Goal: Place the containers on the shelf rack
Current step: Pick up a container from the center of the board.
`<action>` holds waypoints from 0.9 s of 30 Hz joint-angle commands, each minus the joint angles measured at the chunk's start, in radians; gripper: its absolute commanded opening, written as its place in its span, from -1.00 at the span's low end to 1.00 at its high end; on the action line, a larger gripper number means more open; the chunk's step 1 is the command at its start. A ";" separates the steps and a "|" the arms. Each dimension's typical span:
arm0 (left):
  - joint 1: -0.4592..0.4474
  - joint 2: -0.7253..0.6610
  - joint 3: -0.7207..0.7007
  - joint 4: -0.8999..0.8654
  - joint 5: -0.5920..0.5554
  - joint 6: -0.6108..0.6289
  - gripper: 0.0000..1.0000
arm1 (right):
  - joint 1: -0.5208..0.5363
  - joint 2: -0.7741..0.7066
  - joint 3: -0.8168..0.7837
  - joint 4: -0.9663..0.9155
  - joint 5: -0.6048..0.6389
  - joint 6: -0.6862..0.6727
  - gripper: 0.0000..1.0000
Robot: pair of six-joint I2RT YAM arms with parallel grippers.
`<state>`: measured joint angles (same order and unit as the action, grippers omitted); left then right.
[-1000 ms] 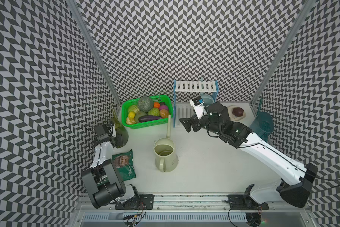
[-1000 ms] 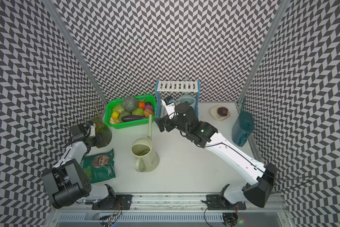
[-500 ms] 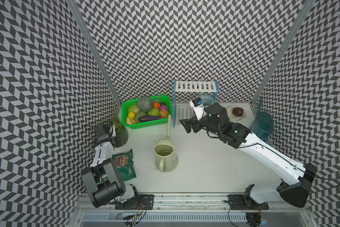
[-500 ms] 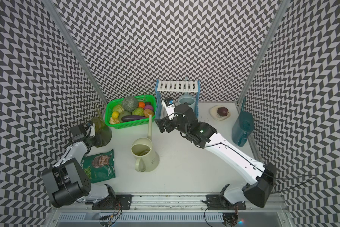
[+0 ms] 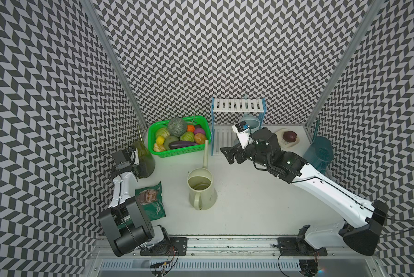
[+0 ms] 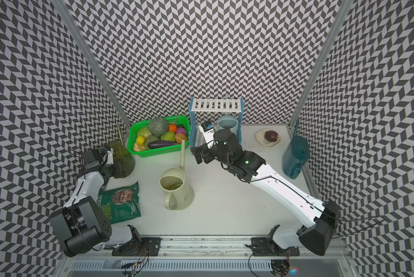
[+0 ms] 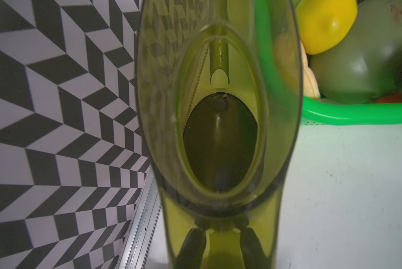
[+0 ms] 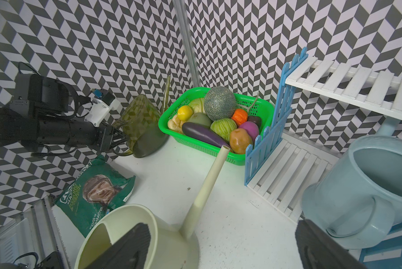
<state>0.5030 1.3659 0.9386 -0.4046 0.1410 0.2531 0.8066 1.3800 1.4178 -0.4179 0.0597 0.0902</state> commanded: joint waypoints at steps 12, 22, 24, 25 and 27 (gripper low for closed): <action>-0.052 -0.135 0.400 -0.219 0.254 0.040 -0.72 | 0.003 -0.056 -0.012 0.056 0.061 0.000 0.99; -0.317 -0.128 0.651 -0.370 0.343 0.029 -0.73 | -0.012 -0.060 -0.005 0.043 0.181 0.026 0.99; -0.395 -0.109 0.695 -0.397 0.348 0.019 -0.73 | -0.037 -0.055 0.004 0.026 0.204 0.029 0.99; -0.431 -0.101 0.719 -0.406 0.348 0.014 -0.73 | -0.055 -0.055 0.004 0.021 0.196 0.034 0.99; -0.491 -0.085 0.751 -0.421 0.350 0.006 -0.73 | -0.092 -0.063 -0.002 0.018 0.184 0.043 0.99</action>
<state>0.0681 1.2766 1.6211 -0.8219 0.4442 0.2714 0.7479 1.3529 1.4120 -0.4206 0.2104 0.1101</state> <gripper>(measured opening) 0.271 0.996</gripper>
